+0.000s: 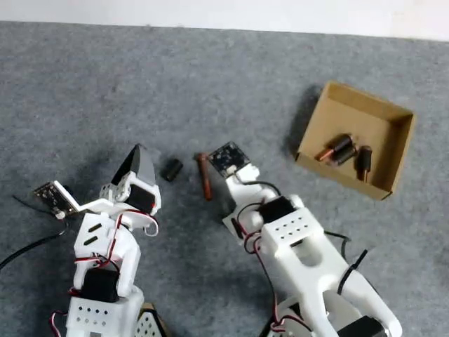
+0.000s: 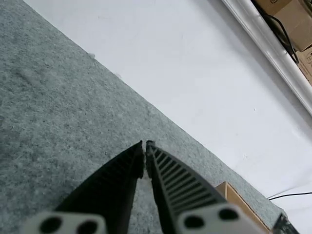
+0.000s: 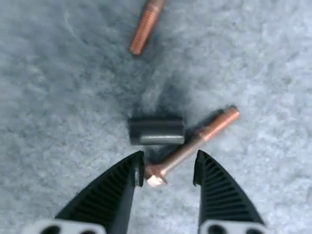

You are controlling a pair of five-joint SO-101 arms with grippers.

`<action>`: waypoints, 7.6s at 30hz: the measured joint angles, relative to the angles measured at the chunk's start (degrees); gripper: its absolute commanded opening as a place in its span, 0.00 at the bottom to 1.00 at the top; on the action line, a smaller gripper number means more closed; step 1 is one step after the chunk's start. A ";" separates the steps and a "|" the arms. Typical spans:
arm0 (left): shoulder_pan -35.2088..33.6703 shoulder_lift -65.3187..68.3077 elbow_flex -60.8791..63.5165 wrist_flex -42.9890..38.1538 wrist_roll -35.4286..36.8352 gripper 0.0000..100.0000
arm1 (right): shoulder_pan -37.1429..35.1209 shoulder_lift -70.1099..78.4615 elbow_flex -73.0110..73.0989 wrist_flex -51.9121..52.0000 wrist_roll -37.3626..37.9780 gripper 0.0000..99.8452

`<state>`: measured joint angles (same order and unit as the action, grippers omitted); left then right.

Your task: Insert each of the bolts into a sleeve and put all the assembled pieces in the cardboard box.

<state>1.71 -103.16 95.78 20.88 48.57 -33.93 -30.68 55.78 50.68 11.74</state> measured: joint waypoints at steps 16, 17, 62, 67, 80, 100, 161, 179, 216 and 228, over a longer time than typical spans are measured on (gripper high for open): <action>0.00 0.00 0.00 0.00 0.00 0.03 | -3.60 0.00 0.00 -2.90 -5.01 0.18; 0.00 0.00 0.00 0.00 0.00 0.03 | -3.60 0.00 0.00 -2.90 -5.01 0.21; 0.00 0.00 0.00 0.00 0.00 0.03 | -1.93 0.00 5.01 -6.77 34.81 0.29; 0.00 0.00 0.00 0.00 0.00 0.03 | -1.93 0.00 5.19 -6.77 36.13 0.29; 0.00 0.00 0.00 0.00 0.00 0.03 | -2.55 17.23 3.25 -10.20 36.22 0.29; 0.00 0.00 0.00 0.00 0.00 0.03 | -2.55 21.36 -0.26 -14.68 36.40 0.09; 0.00 0.00 0.00 0.00 0.00 0.03 | 1.49 -27.43 23.74 -19.52 18.55 0.20; -2.55 0.00 0.00 0.00 0.00 0.03 | -11.16 13.89 -2.29 -10.20 29.01 0.22; -2.64 0.00 0.00 0.00 0.00 0.03 | -7.47 19.08 -4.84 -13.36 25.49 0.01; -2.64 0.00 0.00 0.00 0.00 0.03 | 1.32 -7.38 10.46 -21.98 19.16 0.01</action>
<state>-0.92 -103.16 95.78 20.88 48.57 -32.62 -38.07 66.24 28.70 30.90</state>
